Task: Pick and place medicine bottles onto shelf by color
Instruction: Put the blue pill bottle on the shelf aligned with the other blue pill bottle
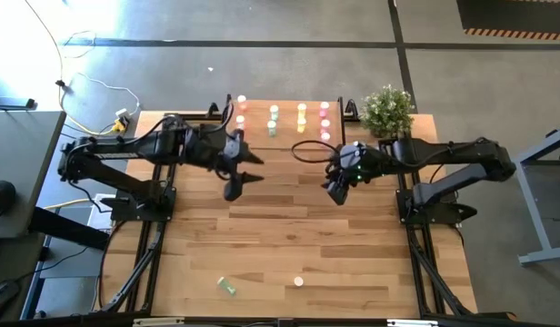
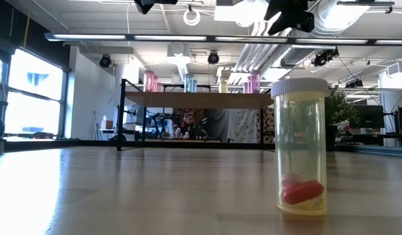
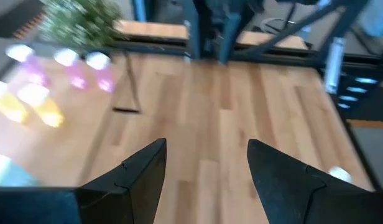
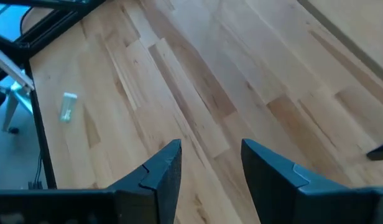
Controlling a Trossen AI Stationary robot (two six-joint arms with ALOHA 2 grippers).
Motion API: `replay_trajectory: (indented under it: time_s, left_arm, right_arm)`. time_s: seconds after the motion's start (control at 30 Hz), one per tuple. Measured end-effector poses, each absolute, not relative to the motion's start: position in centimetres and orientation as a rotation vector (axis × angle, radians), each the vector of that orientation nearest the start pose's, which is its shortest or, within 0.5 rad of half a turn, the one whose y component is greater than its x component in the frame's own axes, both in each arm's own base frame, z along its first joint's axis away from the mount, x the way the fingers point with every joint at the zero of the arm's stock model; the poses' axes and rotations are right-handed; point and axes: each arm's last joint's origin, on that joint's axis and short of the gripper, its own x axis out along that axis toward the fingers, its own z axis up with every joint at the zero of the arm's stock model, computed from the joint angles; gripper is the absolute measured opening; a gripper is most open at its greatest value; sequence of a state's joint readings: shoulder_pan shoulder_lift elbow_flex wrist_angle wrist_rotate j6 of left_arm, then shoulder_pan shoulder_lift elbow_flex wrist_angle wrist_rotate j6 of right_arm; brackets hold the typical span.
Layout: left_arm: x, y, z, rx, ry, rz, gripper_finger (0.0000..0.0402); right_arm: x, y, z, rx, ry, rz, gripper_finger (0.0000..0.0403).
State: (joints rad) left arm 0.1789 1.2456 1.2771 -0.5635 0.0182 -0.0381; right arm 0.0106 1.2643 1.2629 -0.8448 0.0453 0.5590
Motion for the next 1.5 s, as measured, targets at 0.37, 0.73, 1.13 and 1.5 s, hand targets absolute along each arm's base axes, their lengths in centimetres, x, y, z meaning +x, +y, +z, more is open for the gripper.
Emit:
replay_trajectory:
  time_s: [0.37,0.73,1.13,1.5]
  left_arm:
    - [24.5,0.6,33.2,-0.261,0.634,0.067,0.0216]
    - [24.0,-3.5,31.5,-0.508,0.697,0.152,0.0216]
    - [23.4,-8.8,30.6,-1.123,0.666,0.39,0.0216]
    - [24.2,-15.1,26.4,-1.53,0.753,0.62,0.0216]
  right_arm:
    - [24.8,1.6,34.2,0.6,0.779,-0.384,0.0158]
    - [24.8,1.3,34.2,0.546,0.785,-0.371,0.0158]
    - [24.7,0.2,34.0,0.449,0.822,-0.348,0.0158]
    - [24.6,-0.9,33.9,0.3,0.858,-0.316,0.0158]
